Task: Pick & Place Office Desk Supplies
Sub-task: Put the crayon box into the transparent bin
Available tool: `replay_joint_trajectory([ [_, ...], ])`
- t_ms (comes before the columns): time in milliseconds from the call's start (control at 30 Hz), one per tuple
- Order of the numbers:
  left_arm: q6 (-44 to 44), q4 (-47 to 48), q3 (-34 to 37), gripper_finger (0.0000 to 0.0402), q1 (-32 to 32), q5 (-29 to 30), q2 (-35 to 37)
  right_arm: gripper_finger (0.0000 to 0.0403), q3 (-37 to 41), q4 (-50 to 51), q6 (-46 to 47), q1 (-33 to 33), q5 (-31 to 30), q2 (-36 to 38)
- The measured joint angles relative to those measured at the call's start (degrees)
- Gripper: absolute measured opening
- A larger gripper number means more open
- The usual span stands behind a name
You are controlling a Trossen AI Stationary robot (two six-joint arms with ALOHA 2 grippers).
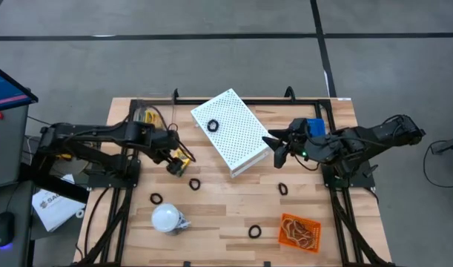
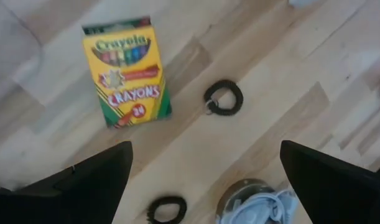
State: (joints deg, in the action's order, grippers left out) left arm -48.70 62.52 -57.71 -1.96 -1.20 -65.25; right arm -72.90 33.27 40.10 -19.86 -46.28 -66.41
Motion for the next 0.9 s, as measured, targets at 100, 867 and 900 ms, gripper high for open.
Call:
replay_joint_trajectory([
  [100, -1.4, -1.45, 1.84, 0.04, 0.0, -0.4, -0.59, 0.0169, 0.0, 1.26, 0.0, 0.0, 0.11, 0.0],
  [867, -4.2, -10.5, 6.92, 0.04, -0.07, 6.91, -19.66, 0.0169, 0.0, 2.53, 0.45, 0.0, 1.46, 0.04],
  [900, -4.26, -10.27, 6.94, 0.04, -0.07, 7.39, -20.19, 0.0169, 0.0, 2.56, 0.46, 0.0, 1.48, 0.04],
])
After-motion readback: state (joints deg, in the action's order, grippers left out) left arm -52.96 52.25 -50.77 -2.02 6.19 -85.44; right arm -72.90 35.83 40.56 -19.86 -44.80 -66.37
